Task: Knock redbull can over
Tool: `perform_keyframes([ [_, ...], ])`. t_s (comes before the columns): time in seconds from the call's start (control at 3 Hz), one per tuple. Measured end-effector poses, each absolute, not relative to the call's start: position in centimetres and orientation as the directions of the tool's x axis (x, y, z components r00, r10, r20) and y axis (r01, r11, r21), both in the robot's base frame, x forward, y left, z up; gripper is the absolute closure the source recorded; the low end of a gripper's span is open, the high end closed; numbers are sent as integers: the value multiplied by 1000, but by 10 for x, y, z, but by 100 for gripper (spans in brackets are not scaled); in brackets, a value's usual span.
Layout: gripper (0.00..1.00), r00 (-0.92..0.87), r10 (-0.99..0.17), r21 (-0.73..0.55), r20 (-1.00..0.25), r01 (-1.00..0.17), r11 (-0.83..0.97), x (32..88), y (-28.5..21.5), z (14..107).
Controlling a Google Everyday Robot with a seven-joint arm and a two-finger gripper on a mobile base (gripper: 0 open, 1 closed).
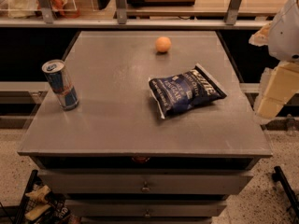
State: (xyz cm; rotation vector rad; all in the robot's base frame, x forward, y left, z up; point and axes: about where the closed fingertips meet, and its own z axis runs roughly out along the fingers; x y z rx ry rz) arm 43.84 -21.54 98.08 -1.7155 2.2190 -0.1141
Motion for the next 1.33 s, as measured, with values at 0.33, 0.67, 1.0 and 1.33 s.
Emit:
perform_keyframes([
  [0.33, 0, -214, -952, -265, -220, -926, 269, 441, -213, 982],
  [0.67, 0, -205, -936, -238, -287, -931, 277, 456, -198, 984],
  [1.0, 0, -191, -884, -183, -427, -939, 291, 480, -167, 985],
  [1.33, 0, -191, -884, -183, -427, -939, 291, 480, -167, 985],
])
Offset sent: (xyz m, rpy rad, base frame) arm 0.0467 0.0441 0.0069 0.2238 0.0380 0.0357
